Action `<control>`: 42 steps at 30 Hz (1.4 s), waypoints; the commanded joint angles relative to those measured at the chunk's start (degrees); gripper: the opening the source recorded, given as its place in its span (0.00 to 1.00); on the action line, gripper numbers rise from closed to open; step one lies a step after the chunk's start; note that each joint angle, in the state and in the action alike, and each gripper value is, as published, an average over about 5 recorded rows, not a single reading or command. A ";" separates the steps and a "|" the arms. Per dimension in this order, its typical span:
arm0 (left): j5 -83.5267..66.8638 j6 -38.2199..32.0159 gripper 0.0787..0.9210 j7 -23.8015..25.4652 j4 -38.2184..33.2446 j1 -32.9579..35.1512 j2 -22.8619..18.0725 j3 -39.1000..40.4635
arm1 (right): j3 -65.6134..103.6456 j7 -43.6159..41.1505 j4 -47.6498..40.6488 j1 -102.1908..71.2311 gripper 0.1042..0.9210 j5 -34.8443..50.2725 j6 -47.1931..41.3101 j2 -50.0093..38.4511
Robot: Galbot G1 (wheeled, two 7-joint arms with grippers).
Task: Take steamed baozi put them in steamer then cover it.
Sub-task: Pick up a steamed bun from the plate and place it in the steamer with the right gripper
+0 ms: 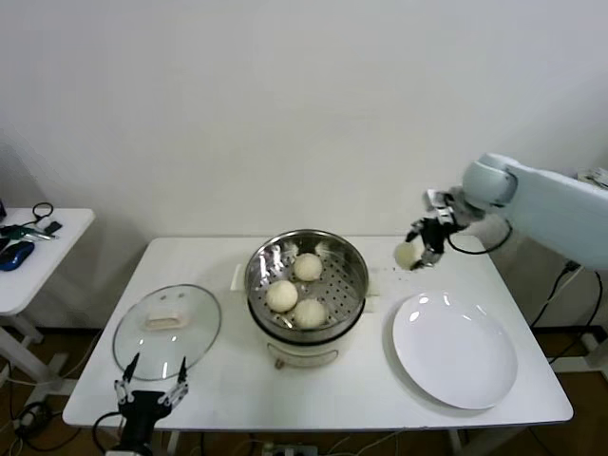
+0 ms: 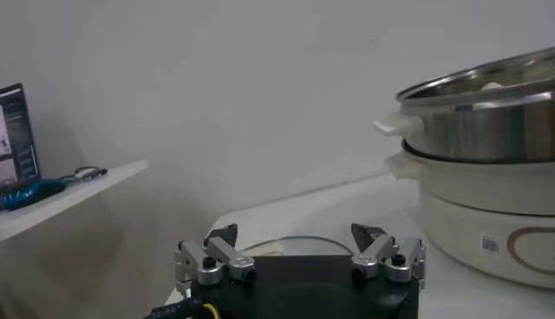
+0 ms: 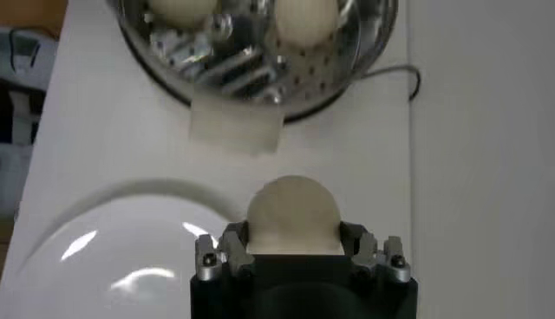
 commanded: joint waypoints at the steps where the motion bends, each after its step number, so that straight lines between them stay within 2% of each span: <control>1: 0.00 -0.13 0.88 0.03 -0.15 -0.07 0.47 0.33 | -12.31 3.18 4.11 13.08 0.70 16.89 -4.12 10.54; 12: -0.16 -0.32 0.88 0.07 0.06 -0.29 1.16 0.62 | -14.78 6.15 2.19 9.83 0.70 19.44 -5.96 20.33; 19: -0.15 -0.17 0.88 0.12 0.16 -0.76 1.30 0.39 | -16.26 6.46 -1.02 5.27 0.70 15.58 -5.89 23.43; 37: -0.74 0.97 0.88 0.23 0.95 -3.14 1.53 0.02 | -15.43 5.18 -6.25 -0.51 0.70 9.16 -4.85 25.05; 42: -0.64 0.94 0.88 0.25 1.40 -3.28 1.58 0.14 | -14.37 5.15 -6.35 -0.83 0.73 8.93 -5.01 24.52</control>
